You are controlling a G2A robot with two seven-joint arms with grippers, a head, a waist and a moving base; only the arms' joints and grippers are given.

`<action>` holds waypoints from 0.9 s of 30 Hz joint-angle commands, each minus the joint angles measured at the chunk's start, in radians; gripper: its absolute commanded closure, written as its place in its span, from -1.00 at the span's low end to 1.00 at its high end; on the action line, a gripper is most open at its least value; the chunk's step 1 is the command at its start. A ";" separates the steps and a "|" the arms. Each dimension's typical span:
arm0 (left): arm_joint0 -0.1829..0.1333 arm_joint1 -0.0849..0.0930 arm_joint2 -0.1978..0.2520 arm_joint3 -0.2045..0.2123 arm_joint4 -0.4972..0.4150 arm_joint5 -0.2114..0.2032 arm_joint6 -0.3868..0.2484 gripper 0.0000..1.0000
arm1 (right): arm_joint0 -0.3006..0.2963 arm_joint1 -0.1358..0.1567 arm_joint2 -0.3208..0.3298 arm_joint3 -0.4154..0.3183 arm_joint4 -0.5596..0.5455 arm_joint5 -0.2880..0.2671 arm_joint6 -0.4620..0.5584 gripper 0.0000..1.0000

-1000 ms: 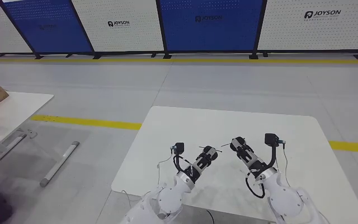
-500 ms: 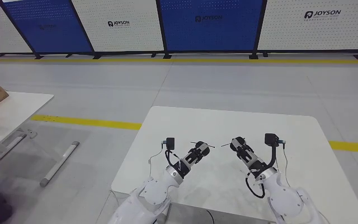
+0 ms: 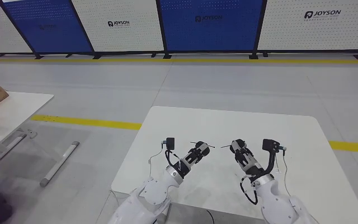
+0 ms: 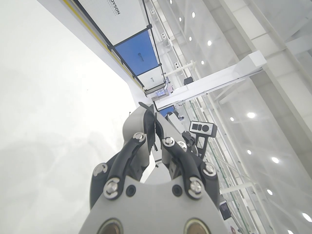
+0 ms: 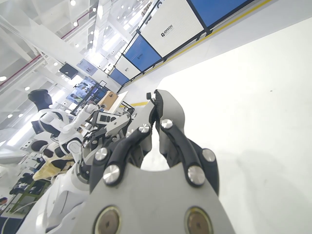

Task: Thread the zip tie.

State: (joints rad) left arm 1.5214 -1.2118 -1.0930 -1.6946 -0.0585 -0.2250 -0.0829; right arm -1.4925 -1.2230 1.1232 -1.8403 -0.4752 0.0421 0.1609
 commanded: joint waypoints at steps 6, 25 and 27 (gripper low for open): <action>-0.005 -0.002 0.001 0.001 0.029 0.009 0.041 1.00 | 0.000 0.000 0.000 0.000 0.000 0.000 0.000 1.00; -0.022 -0.012 0.048 0.014 0.120 0.049 0.102 1.00 | 0.023 -0.015 -0.043 0.024 0.015 0.044 -0.014 1.00; -0.022 -0.012 0.048 0.014 0.120 0.049 0.102 1.00 | 0.031 -0.019 -0.058 0.026 0.018 0.049 0.000 1.00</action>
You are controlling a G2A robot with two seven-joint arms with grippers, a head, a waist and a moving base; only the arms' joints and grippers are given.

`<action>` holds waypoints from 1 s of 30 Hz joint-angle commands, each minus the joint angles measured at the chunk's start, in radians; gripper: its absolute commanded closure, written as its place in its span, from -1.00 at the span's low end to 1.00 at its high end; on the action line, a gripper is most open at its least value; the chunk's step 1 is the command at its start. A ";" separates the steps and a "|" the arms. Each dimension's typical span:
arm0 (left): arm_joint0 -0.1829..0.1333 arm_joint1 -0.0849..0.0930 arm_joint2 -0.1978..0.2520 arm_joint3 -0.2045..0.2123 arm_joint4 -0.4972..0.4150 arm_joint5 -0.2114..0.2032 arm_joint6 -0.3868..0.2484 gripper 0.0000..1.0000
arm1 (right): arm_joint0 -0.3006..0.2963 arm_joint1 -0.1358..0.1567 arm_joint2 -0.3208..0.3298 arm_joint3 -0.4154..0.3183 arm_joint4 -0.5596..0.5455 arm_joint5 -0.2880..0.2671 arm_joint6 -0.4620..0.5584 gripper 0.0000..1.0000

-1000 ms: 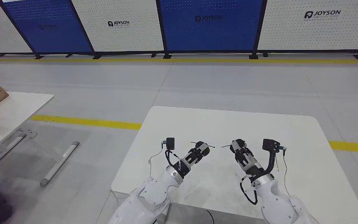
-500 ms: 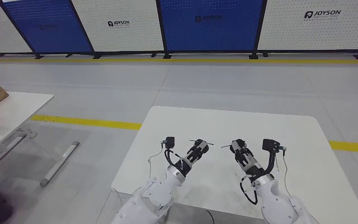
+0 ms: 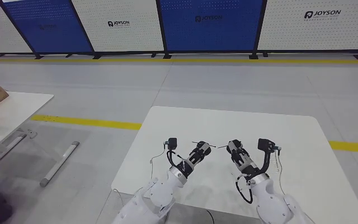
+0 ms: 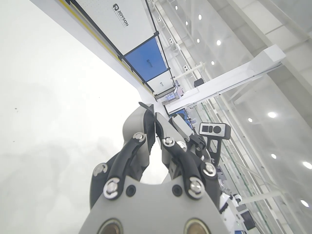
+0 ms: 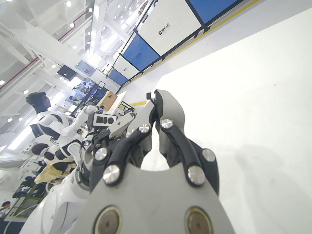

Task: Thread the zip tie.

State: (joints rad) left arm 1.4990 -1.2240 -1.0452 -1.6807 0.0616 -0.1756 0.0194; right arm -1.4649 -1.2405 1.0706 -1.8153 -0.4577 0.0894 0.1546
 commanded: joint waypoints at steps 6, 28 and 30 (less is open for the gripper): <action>0.000 0.000 0.000 0.000 0.000 0.000 0.000 1.00 | 0.009 -0.005 -0.006 0.003 0.023 0.024 0.014 1.00; 0.000 0.000 0.000 0.000 0.000 0.000 0.000 1.00 | 0.011 -0.020 -0.007 0.019 0.023 0.031 -0.031 1.00; 0.000 0.000 0.000 0.000 0.000 0.000 0.000 1.00 | 0.015 -0.022 -0.010 0.023 0.016 0.040 -0.029 1.00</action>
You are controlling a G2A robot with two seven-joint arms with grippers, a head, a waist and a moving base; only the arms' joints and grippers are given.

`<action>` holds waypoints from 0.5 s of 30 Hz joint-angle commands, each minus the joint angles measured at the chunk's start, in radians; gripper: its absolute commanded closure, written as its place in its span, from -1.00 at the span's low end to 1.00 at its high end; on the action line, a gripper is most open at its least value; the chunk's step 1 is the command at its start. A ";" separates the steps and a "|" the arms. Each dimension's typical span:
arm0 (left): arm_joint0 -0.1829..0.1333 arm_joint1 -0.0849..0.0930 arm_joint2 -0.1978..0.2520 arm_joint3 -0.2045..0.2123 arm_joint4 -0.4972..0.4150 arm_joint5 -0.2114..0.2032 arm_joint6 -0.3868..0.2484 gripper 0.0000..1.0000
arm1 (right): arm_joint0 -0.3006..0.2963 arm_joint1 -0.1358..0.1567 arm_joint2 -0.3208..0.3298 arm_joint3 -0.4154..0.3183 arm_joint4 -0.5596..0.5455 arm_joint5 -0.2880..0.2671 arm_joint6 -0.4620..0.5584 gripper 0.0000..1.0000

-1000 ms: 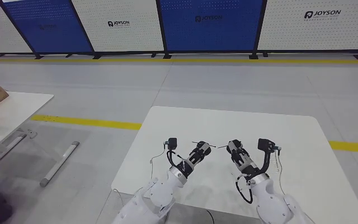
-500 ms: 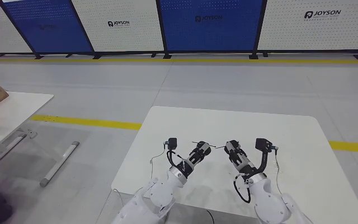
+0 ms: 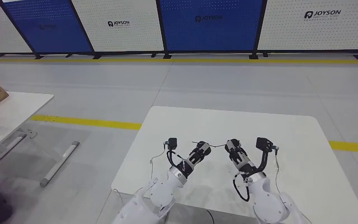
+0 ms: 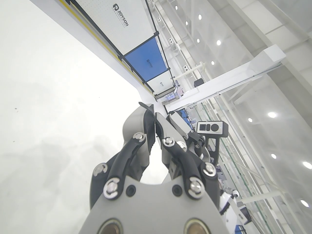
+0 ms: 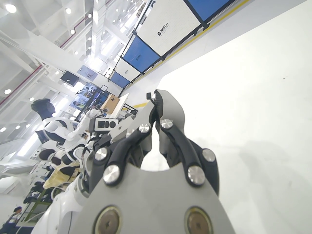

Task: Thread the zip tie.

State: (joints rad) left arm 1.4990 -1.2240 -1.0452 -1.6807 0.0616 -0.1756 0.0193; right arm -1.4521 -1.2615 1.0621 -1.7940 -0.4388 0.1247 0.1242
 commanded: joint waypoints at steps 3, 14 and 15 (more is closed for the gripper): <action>0.000 0.000 0.000 0.000 0.000 0.000 0.000 1.00 | 0.005 -0.003 -0.003 0.008 -0.006 0.010 0.001 1.00; 0.000 0.000 0.000 0.000 0.000 0.000 0.000 1.00 | -0.001 -0.009 -0.003 0.010 -0.015 0.005 0.011 1.00; 0.000 0.000 0.000 0.000 0.000 0.000 0.000 1.00 | -0.003 -0.010 -0.003 0.009 -0.013 0.002 0.015 1.00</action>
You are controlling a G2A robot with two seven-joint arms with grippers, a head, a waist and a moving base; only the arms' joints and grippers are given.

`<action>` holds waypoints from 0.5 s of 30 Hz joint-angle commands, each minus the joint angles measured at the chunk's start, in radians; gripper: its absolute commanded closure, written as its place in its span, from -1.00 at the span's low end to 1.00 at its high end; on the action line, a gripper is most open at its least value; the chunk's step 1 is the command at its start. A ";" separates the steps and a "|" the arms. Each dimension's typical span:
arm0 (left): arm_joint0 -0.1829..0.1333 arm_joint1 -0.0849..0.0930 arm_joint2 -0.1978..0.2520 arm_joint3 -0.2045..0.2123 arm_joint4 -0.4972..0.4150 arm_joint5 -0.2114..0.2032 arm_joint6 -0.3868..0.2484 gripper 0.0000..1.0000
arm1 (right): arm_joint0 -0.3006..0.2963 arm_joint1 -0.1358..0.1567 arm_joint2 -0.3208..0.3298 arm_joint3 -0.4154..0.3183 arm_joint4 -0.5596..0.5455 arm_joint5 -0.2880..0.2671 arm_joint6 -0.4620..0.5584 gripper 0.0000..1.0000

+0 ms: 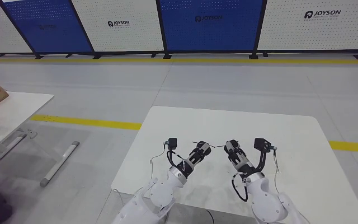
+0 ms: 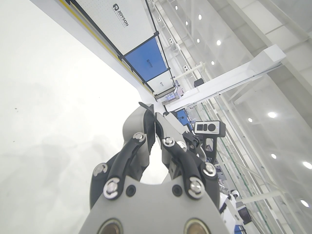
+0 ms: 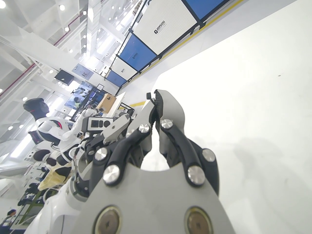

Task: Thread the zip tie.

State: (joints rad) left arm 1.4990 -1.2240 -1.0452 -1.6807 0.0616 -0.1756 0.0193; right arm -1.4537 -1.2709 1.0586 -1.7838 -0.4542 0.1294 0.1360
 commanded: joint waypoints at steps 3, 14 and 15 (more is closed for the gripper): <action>0.000 0.000 0.000 0.000 0.000 0.000 0.000 1.00 | -0.006 0.000 0.005 -0.006 0.004 -0.008 0.012 1.00; 0.000 0.000 0.000 0.000 0.000 0.000 0.000 1.00 | -0.027 -0.002 0.033 -0.022 0.016 -0.021 -0.003 1.00; 0.000 0.000 0.000 0.000 0.000 0.000 0.000 1.00 | -0.027 -0.003 0.034 -0.022 0.015 -0.022 -0.001 1.00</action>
State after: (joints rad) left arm 1.4990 -1.2240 -1.0452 -1.6807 0.0616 -0.1756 0.0193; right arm -1.4805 -1.2734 1.0915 -1.8057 -0.4379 0.1080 0.1330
